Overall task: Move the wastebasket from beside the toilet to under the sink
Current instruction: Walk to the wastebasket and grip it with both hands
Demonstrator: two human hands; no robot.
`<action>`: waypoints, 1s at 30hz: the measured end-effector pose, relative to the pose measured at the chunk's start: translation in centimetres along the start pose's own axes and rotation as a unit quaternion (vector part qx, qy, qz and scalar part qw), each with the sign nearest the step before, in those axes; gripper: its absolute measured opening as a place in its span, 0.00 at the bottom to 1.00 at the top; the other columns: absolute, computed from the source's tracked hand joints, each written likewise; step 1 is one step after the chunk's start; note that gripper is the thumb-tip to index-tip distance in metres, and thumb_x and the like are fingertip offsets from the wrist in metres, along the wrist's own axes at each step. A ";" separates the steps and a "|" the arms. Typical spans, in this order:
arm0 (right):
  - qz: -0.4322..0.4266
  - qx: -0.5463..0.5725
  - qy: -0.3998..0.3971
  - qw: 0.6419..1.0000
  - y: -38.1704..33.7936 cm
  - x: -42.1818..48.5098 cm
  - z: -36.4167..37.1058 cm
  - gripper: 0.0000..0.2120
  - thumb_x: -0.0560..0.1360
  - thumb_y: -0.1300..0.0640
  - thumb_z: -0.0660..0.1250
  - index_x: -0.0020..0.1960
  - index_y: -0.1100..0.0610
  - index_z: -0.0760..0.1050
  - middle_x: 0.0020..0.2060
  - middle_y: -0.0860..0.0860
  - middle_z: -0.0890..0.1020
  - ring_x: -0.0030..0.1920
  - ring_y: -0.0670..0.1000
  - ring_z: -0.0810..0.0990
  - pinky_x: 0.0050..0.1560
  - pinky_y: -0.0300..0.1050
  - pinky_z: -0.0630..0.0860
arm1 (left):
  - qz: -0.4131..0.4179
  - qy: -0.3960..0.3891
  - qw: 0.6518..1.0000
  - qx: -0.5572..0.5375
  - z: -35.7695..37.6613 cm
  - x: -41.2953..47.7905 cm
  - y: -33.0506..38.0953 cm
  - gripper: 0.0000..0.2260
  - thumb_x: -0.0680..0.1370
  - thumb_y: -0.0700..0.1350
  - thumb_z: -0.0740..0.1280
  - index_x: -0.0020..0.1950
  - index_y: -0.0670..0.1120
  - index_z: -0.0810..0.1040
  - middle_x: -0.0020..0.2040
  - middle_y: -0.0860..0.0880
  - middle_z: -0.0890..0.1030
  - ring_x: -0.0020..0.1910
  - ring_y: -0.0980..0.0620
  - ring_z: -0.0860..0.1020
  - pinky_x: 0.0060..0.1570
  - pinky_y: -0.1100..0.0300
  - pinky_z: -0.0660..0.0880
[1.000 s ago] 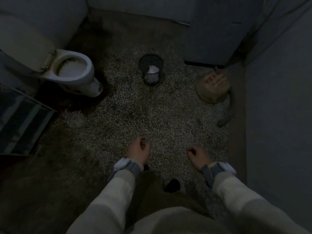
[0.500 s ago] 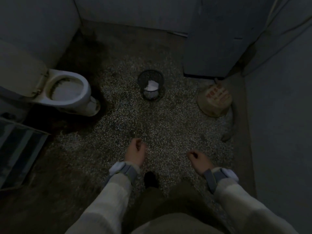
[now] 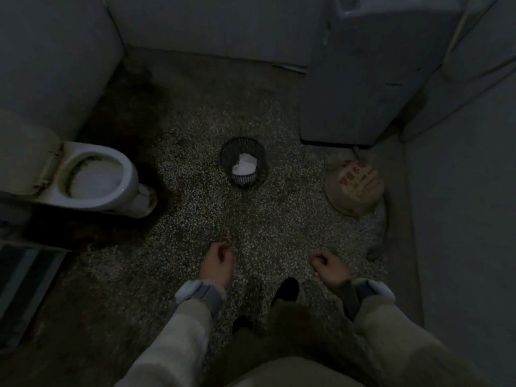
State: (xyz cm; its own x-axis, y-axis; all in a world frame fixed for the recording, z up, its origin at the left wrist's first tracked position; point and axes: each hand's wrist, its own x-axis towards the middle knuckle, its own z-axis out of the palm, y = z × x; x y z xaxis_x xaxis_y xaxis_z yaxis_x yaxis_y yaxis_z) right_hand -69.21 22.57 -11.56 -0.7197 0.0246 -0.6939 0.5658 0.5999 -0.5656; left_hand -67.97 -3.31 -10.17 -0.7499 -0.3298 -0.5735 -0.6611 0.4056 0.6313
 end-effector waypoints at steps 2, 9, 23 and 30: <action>0.008 -0.009 -0.007 1.000 -1.0 1.7 -1.6 0.03 0.77 0.57 0.61 0.47 0.53 0.73 0.37 0.47 0.76 0.46 0.53 0.74 0.40 0.40 0.69 | -0.010 0.009 1.000 0.003 0.3 1.2 1.4 0.13 0.77 0.44 0.60 0.60 0.42 0.73 0.60 0.39 0.78 0.59 0.41 0.76 0.57 0.56 0.69; 0.019 -0.061 -0.006 0.998 -3.2 7.2 -5.0 0.05 0.76 0.55 0.62 0.43 0.48 0.75 0.46 0.55 0.80 0.53 0.58 0.79 0.53 0.46 0.71 | -0.028 0.037 0.999 -0.003 0.7 5.3 5.9 0.14 0.78 0.45 0.59 0.61 0.43 0.73 0.60 0.40 0.78 0.58 0.42 0.76 0.55 0.57 0.70; 0.038 -0.091 0.012 0.995 -17.0 18.1 -4.2 0.13 0.78 0.54 0.59 0.57 0.59 0.77 0.56 0.59 0.81 0.57 0.58 0.77 0.47 0.40 0.63 | -0.050 0.037 0.998 -0.007 -7.3 21.7 12.1 0.12 0.78 0.44 0.59 0.58 0.42 0.74 0.58 0.39 0.79 0.56 0.40 0.77 0.50 0.58 0.68; 0.037 -0.095 -0.009 0.995 -21.2 21.4 -3.5 0.13 0.77 0.56 0.61 0.57 0.60 0.77 0.56 0.60 0.81 0.50 0.53 0.76 0.47 0.38 0.63 | -0.063 0.028 0.997 0.028 -9.3 28.2 14.2 0.12 0.77 0.45 0.60 0.58 0.43 0.74 0.58 0.38 0.80 0.56 0.38 0.77 0.55 0.53 0.72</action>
State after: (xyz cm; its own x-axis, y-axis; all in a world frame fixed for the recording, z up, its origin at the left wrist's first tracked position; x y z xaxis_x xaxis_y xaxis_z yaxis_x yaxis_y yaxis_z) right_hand -98.00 13.23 -12.87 -0.6704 0.0603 -0.7396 0.5294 0.7372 -0.4198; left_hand -98.70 -14.82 -12.53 -0.6616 -0.4280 -0.6157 -0.7494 0.4040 0.5245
